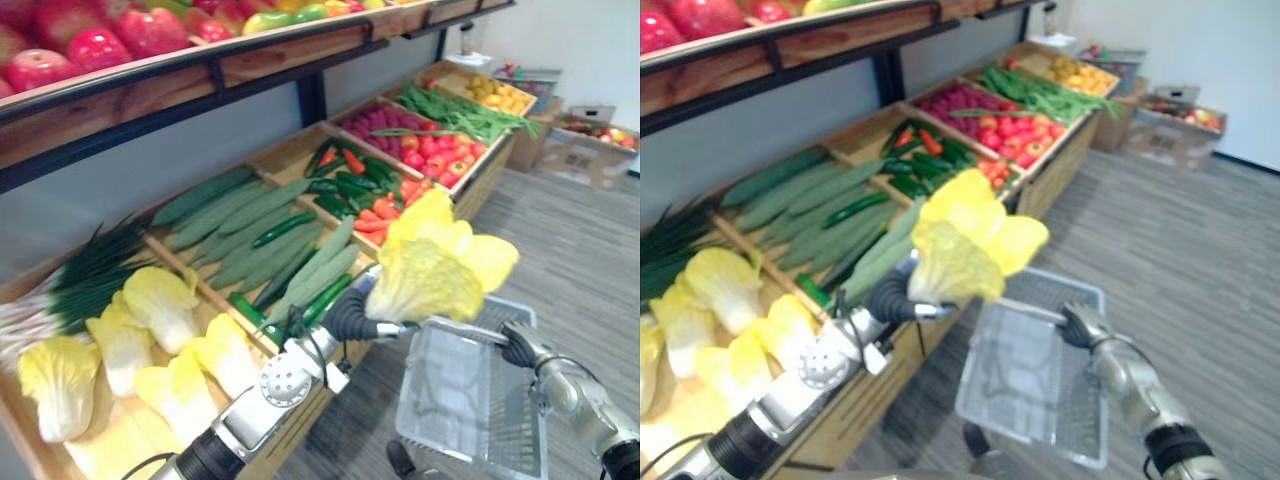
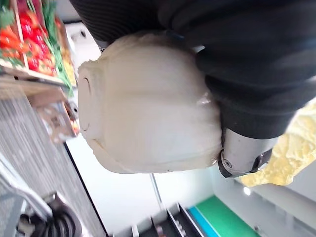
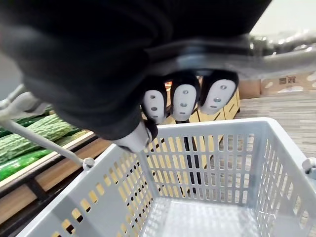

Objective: Pick vegetable in the basket

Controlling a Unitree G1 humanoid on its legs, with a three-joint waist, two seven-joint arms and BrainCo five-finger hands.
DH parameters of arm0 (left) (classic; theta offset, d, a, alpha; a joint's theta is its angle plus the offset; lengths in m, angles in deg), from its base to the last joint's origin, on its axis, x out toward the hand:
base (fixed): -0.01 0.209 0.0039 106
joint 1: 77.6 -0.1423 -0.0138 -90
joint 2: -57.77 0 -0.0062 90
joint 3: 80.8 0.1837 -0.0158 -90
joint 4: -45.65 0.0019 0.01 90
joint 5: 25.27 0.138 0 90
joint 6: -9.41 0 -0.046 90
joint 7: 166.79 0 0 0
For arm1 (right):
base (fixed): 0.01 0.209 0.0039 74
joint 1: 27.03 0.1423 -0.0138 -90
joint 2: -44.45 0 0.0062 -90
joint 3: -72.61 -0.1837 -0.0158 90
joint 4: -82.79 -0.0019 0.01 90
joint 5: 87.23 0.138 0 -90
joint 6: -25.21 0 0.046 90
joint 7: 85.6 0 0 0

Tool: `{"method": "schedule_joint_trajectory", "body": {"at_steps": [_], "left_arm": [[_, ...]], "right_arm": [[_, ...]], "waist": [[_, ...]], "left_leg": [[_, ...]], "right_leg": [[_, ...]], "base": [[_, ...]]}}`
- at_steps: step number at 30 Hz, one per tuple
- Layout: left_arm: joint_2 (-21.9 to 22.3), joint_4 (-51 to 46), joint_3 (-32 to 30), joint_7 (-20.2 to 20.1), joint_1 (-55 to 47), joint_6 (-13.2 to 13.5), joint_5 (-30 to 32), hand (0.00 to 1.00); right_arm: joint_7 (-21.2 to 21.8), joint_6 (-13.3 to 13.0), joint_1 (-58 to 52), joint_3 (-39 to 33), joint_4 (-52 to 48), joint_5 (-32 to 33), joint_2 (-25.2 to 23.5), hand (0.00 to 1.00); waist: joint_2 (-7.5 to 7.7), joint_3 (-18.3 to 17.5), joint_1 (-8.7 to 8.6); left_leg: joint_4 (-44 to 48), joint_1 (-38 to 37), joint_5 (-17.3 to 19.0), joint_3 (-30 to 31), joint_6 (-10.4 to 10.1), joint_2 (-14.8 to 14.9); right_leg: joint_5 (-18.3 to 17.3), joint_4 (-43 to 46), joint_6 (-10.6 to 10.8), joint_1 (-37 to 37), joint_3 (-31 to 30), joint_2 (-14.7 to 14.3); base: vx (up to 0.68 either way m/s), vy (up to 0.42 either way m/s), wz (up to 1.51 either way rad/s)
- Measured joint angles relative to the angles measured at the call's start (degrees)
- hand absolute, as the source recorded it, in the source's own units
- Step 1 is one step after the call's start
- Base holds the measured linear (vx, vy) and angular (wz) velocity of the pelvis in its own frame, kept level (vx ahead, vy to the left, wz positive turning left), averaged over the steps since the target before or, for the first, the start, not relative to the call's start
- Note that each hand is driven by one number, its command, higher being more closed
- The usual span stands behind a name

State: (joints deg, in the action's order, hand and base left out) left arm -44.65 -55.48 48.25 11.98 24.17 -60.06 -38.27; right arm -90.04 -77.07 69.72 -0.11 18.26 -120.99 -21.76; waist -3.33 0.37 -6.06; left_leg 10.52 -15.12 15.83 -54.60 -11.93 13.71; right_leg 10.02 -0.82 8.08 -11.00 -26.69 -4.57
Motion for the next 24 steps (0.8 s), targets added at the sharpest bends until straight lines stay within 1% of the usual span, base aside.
{"method": "schedule_joint_trajectory", "body": {"at_steps": [2,6,8,9,13,15,19,21,23,24], "left_arm": [[-0.85,-0.38,2.17,-2.0,1.31,0.1,-2.58,1.0],[-2.44,-1.09,7.21,-5.82,5.14,0.11,-4.86,1.0],[-3.48,-1.41,9.14,-7.39,6.29,0.12,-5.4,1.0],[-4.5,-1.47,10.39,-8.7,6.75,0.12,-7.16,1.0],[-8.24,-1.48,14.17,-12.11,7.35,0.1,-7.3,1.0],[-9.19,-1.48,16.24,-13.55,7.34,0.09,-7.29,1.0],[-9.67,-1.25,18.56,-15.17,7.35,0.09,-7.1,1.0],[-9.5,0.44,18.85,-15.22,7.38,0.08,-7.09,1.0],[-9.25,2.97,19.07,-15.22,7.39,0.04,-6.88,1.0],[-8.86,4.78,19.08,-15.14,7.39,-0.04,-6.39,1.0]], "right_arm": [[0.04,-0.41,2.12,1.48,-0.18,0.0,0.43,1.0],[0.07,-0.54,5.43,1.74,-0.19,0.15,1.09,1.0],[0.07,-0.49,6.81,2.25,-0.19,0.31,2.13,1.0],[0.1,-0.34,8.25,3.45,-0.19,0.68,3.23,1.0],[1.4,-0.54,12.57,5.93,-0.45,0.69,5.69,1.0],[1.93,-0.84,13.07,5.94,-0.57,1.29,6.58,1.0],[2.55,-0.97,13.58,6.48,-0.75,2.61,7.82,1.0],[2.92,-1.05,14.95,8.25,-0.94,2.82,8.58,1.0],[4.22,-1.1,15.74,8.73,-2.06,2.84,8.75,1.0],[4.66,-1.23,16.64,9.65,-2.41,2.89,8.76,1.0]], "waist": [[-0.5,-0.18,0.1],[-1.02,-0.09,-0.1],[-0.98,-0.03,-0.15],[-1.0,-0.03,-0.29],[-0.95,0.0,-1.05],[-0.95,0.03,-1.4],[-0.9,0.26,-1.66],[-1.07,0.6,-1.86],[-1.08,0.8,-2.25],[-1.0,0.9,-2.69]], "left_leg": [[0.4,-0.19,0.28,-2.26,-0.45,0.3],[2.43,-1.14,0.85,-6.98,-1.3,1.62],[3.13,-1.97,0.99,-8.66,-1.54,2.02],[3.58,-2.28,1.09,-9.73,-1.69,2.14],[4.51,-3.38,1.53,-12.48,-2.27,2.3],[4.82,-3.41,1.6,-12.73,-2.29,2.46],[5.35,-3.87,1.59,-13.59,-2.27,2.77],[5.77,-4.08,1.59,-14.09,-2.27,3.01],[5.81,-4.1,1.59,-14.2,-2.26,3.03],[5.86,-4.11,1.58,-14.26,-2.25,3.07]], "right_leg": [[0.0,0.72,0.0,-1.03,-1.7,-1.2],[0.18,1.36,-0.22,-1.71,-4.08,-3.01],[0.18,1.83,-0.22,-1.74,-5.13,-3.85],[0.18,2.02,-0.22,-1.76,-5.77,-4.28],[0.3,2.19,-0.05,-1.79,-7.96,-5.32],[0.41,2.2,0.01,-1.88,-8.23,-5.52],[0.44,2.81,0.01,-2.36,-8.29,-5.87],[0.44,2.99,0.01,-2.35,-8.24,-5.98],[0.36,3.08,0.11,-2.47,-8.09,-6.02],[0.2,3.15,0.25,-2.56,-7.81,-6.01]], "base": [[0.0,-0.011,-0.49],[0.0,0.005,-0.41],[0.01,0.004,-0.37],[0.0,-0.006,-0.31],[-0.02,-0.014,-0.3],[-0.02,-0.039,-0.14],[0.0,-0.037,-0.06],[0.01,-0.03,-0.06],[0.0,-0.016,-0.01],[0.0,0.0,0.0]]}}
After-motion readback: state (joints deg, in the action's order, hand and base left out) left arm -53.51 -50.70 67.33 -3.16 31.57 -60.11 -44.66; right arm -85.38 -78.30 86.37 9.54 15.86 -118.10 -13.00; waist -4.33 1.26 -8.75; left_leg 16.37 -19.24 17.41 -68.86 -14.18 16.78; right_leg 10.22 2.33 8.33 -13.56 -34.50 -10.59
